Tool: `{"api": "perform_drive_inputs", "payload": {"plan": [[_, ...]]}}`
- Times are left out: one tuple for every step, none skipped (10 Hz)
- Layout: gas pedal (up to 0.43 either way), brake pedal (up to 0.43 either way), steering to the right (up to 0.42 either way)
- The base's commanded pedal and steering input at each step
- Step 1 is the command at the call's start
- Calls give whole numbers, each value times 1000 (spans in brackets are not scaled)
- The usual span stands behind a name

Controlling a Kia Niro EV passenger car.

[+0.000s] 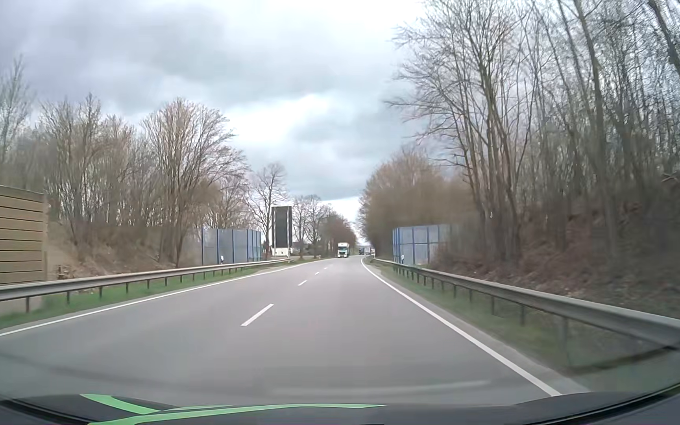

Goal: Follow the waypoints while adhering to traffic rules and regulations

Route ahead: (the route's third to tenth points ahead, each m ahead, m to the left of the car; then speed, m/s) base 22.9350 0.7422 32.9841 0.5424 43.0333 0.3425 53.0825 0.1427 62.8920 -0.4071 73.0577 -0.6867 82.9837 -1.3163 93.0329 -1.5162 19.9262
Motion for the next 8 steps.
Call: {"api": "perform_drive_inputs", "payload": {"plan": [[157,0,4],[157,0,3],[157,0,4],[157,0,3],[157,0,4],[157,0,3],[157,0,4],[157,0,3]]}}
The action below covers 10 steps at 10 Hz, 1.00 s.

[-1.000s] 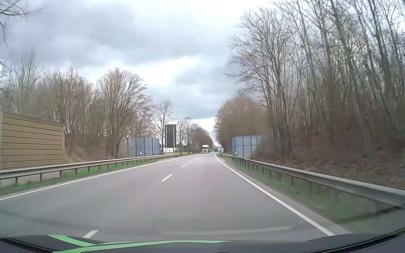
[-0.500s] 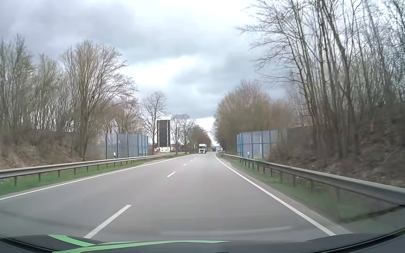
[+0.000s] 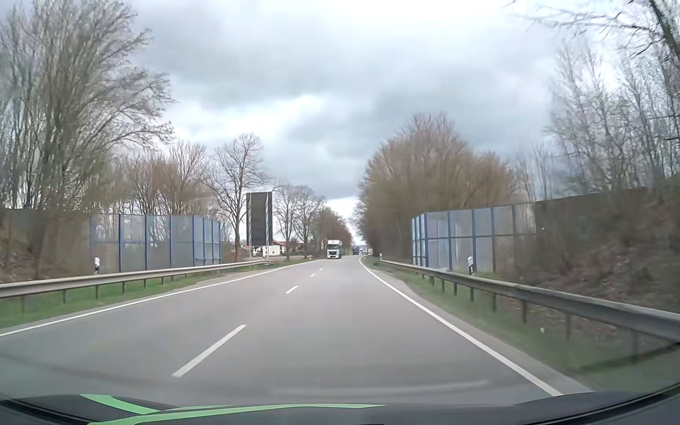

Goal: Follow the waypoints while adhering to traffic rules and regulations

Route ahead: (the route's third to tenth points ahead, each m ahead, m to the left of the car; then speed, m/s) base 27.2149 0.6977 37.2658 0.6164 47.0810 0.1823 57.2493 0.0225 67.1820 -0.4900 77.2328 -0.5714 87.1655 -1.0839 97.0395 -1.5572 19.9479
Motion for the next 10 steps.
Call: {"api": "perform_drive_inputs", "payload": {"plan": [[157,0,4],[157,0,4],[157,0,3],[157,0,3],[157,0,4],[157,0,4],[157,0,3],[157,0,3],[157,0,4],[157,0,3]]}}
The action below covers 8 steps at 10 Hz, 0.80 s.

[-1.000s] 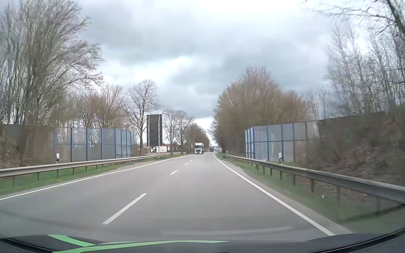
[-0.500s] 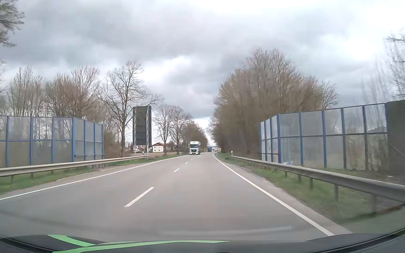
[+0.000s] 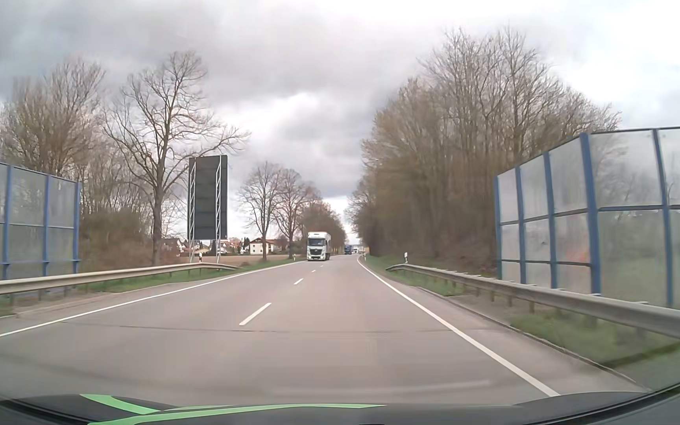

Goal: Follow the waypoints while adhering to traffic rules and regulations

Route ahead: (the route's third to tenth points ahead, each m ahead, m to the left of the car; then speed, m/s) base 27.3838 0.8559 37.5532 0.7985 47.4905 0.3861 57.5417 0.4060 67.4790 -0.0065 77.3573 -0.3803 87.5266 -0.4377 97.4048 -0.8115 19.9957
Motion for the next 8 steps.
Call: {"api": "perform_drive_inputs", "payload": {"plan": [[157,0,4],[157,0,4],[157,0,3],[157,0,4],[157,0,4],[157,0,3],[157,0,3],[157,0,3]]}}
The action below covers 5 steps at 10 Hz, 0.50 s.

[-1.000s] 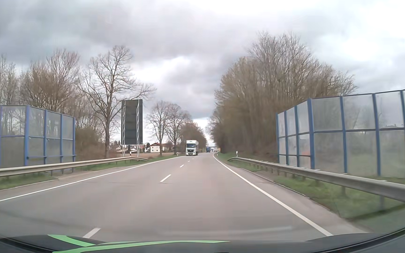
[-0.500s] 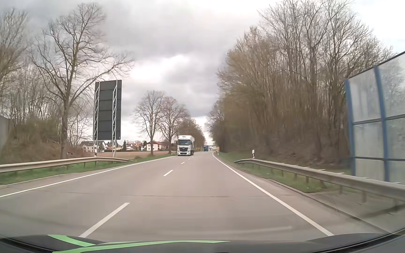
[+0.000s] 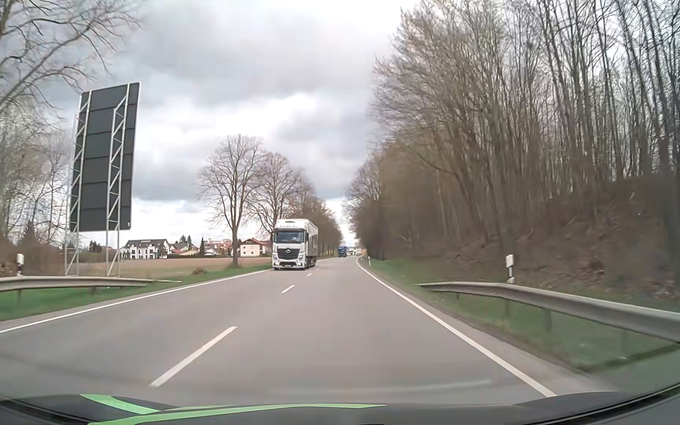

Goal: Follow the waypoints while adhering to traffic rules and regulations

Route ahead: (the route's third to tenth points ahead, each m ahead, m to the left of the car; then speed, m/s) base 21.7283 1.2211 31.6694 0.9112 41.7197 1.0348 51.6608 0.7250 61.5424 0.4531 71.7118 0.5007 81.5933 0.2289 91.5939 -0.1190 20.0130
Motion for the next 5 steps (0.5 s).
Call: {"api": "perform_drive_inputs", "payload": {"plan": [[157,0,3],[157,0,3],[157,0,3],[169,0,3],[169,0,3]]}}
